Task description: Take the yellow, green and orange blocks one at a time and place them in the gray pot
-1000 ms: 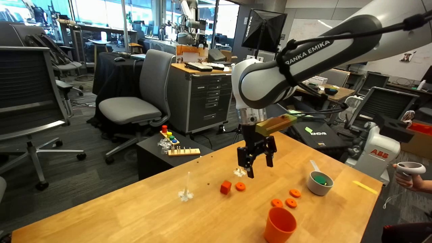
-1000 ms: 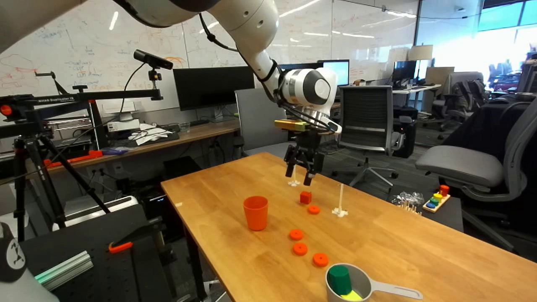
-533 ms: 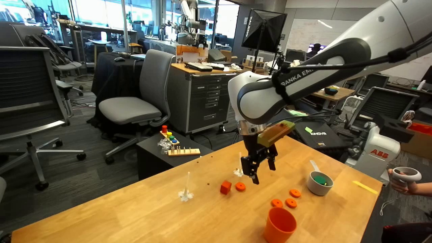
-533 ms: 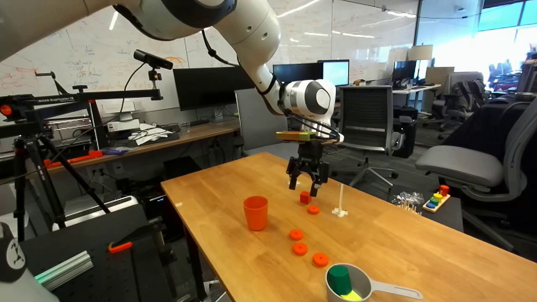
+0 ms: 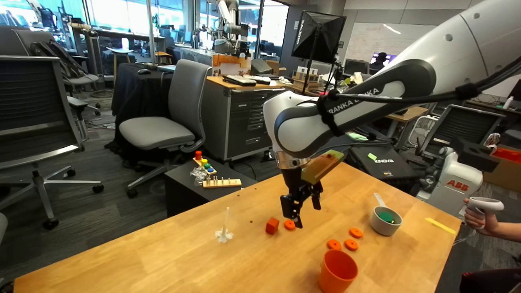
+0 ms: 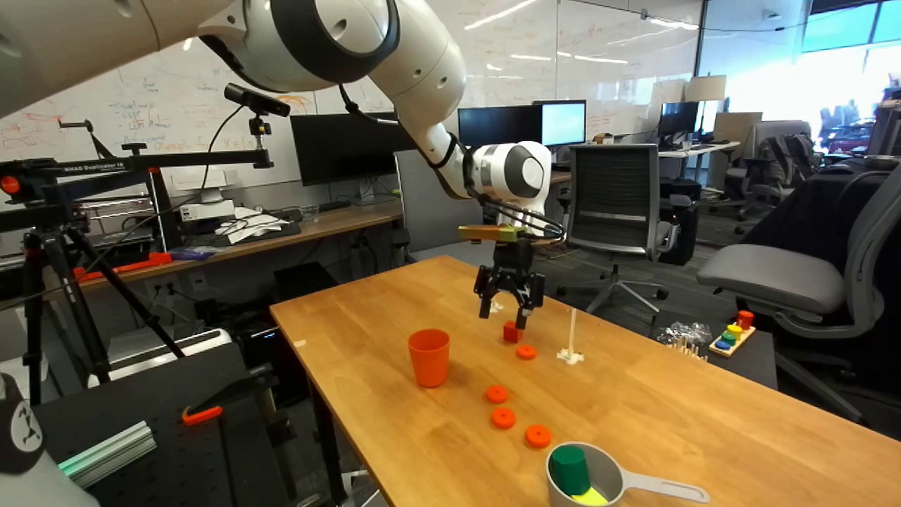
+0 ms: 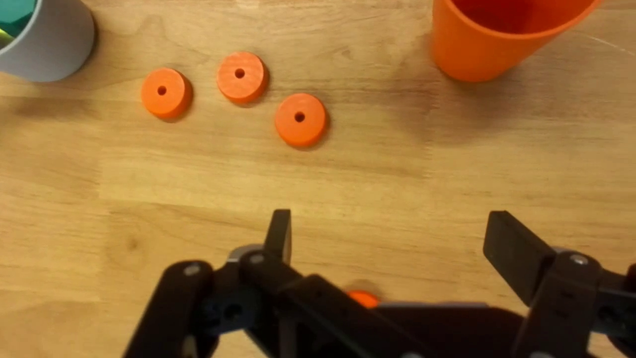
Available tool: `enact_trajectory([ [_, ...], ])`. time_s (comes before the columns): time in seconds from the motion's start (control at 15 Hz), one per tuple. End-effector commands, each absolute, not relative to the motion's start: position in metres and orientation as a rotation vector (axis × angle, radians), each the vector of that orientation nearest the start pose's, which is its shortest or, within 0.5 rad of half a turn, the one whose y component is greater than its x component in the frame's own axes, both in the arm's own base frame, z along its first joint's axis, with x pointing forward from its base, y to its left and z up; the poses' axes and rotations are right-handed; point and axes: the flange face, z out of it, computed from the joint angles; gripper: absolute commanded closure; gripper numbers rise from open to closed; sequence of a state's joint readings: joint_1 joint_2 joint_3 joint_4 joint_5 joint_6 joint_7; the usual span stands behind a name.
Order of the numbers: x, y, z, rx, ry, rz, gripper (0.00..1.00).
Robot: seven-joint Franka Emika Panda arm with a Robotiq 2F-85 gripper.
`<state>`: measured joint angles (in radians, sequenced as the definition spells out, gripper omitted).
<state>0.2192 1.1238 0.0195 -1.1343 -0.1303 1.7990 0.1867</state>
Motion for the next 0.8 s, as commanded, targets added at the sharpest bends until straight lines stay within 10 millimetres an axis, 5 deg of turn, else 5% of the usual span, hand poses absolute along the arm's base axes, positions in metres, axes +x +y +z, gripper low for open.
enact_trajectory([
  [0.0,0.702,0.173,0.088,-3.239,-0.225,0.614,0.00],
  [0.73,0.724,0.178,0.076,-3.239,-0.228,0.521,0.00],
])
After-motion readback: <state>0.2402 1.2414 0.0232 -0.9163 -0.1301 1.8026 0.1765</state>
